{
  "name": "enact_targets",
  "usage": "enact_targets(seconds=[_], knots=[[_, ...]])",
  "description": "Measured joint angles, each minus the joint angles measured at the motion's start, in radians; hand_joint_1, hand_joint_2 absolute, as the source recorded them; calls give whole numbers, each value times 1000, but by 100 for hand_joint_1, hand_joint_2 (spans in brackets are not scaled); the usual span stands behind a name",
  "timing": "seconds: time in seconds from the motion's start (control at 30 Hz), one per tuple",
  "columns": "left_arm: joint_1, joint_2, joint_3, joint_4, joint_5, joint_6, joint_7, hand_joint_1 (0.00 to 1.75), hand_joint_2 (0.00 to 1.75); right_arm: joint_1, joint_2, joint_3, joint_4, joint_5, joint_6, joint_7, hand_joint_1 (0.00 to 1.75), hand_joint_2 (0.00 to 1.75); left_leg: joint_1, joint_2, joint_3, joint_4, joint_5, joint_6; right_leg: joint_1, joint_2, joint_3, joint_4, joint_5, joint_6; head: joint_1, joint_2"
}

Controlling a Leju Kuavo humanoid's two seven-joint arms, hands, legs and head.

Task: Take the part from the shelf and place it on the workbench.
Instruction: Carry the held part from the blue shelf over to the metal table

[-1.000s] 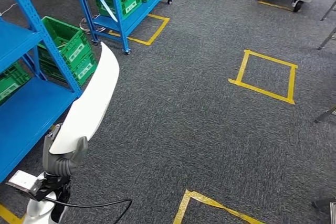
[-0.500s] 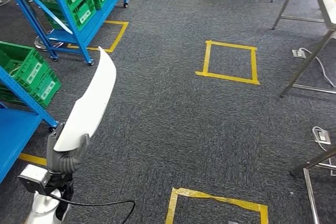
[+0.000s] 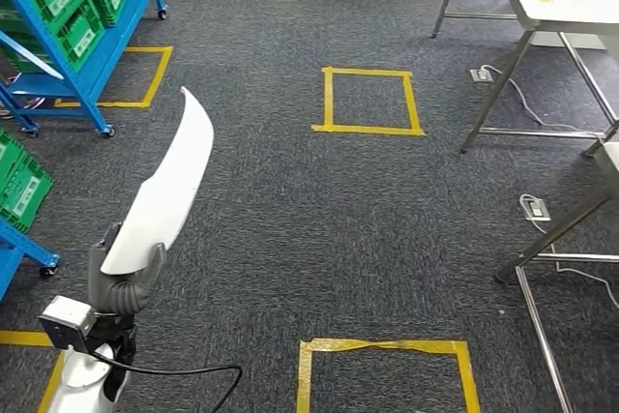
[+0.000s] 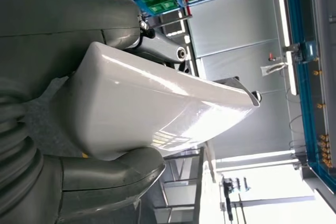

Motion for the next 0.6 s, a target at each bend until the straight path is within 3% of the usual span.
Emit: enact_targets(seconds=[0.07,0.1,0.17,0.2,0.27,0.33,0.4,0.43,0.47,0.53,0.6], knots=[[-6,-6,2,0,-5,26,-3,175,175,-3,0,0,0,4,-7,-4,0,0,-5,20,6,1,-7,-9,7,-35,61,-107,31,-8,0,0],[-9,-10,3,0,-8,41,-5,175,175,-5,1,0,0,7,-10,-8,0,0,-8,29,8,0,-9,-14,11,-42,71,-127,32,-14,0,0],[-14,-17,4,0,-6,53,-7,175,175,-6,1,0,0,13,-12,-20,0,0,-8,48,13,-5,-11,-25,15,-21,70,-133,32,-27,0,0],[-16,-19,4,0,-1,46,-7,175,175,-4,1,0,0,15,-12,-26,0,0,-6,46,16,-4,-15,-30,15,-8,73,-138,33,-33,0,0],[-18,-19,4,1,3,23,-8,175,175,-3,1,0,0,18,-14,-32,0,0,-2,5,0,42,-47,-38,10,14,81,-147,38,-45,-5,0],[-15,-18,4,3,-18,19,-6,175,175,-6,1,0,0,19,-18,-27,0,0,-2,-46,-63,161,-104,-39,7,38,83,-150,39,-52,-13,0],[-10,-15,3,9,-43,27,-3,175,175,-7,1,0,0,22,-20,-18,0,0,-2,-60,-123,257,-128,-39,7,69,82,-150,39,-55,-16,0],[-8,-14,3,11,-50,28,-1,175,175,-5,0,0,0,23,-19,-17,0,0,-2,-63,-130,258,-111,-38,7,84,83,-150,39,-54,-17,0],[-7,-12,3,13,-52,26,0,175,175,-3,0,0,0,24,-17,-18,0,0,-2,-66,-118,221,-76,-37,6,100,83,-149,39,-53,-17,0],[-7,-8,3,14,-52,13,2,175,175,-2,0,0,0,27,-15,-21,0,0,4,-103,-64,95,-3,-36,5,130,82,-144,39,-46,-18,0],[-6,-6,3,15,-50,-1,7,175,175,-3,0,0,0,28,-14,-21,0,0,8,-140,-30,15,22,-34,3,155,73,-139,40,-34,-18,0]])
